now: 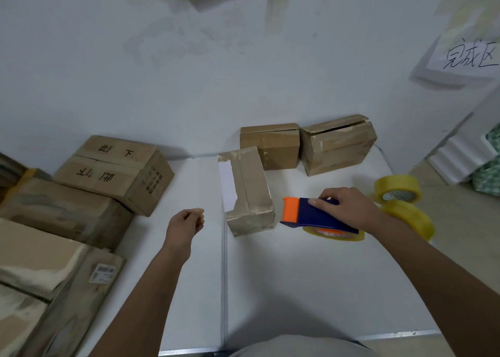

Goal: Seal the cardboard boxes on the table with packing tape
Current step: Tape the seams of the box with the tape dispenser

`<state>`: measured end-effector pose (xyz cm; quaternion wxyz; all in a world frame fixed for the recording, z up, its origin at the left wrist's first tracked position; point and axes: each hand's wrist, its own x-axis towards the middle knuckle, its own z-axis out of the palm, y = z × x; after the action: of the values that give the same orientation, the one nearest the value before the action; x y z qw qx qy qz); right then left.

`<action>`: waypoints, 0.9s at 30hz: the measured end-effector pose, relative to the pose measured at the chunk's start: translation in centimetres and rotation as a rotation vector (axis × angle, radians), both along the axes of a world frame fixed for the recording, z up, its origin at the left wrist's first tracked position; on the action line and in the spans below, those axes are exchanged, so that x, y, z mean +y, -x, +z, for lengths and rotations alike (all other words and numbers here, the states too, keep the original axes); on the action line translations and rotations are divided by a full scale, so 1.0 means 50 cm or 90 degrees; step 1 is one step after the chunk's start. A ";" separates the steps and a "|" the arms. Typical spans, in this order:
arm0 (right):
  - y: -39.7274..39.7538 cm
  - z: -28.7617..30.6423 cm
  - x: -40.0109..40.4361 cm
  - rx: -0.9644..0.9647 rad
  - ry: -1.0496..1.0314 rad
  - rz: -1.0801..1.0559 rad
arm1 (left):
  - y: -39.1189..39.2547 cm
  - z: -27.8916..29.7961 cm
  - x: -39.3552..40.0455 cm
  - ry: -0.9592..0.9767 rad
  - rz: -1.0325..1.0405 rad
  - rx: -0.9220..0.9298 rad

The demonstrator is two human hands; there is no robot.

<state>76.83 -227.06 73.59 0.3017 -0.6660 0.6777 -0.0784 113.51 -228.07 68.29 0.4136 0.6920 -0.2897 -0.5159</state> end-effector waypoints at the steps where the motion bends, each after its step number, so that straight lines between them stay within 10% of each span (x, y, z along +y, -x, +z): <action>1: 0.002 -0.002 -0.004 0.007 0.011 -0.009 | 0.007 -0.005 0.005 -0.004 0.007 0.015; 27: 0.017 -0.033 -0.097 0.117 0.033 0.021 | 0.129 -0.040 0.037 -0.062 0.102 -0.123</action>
<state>76.00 -231.92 71.93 0.2222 -0.6890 0.6892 -0.0297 107.09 -226.22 66.31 0.3895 0.7786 -0.2466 -0.4257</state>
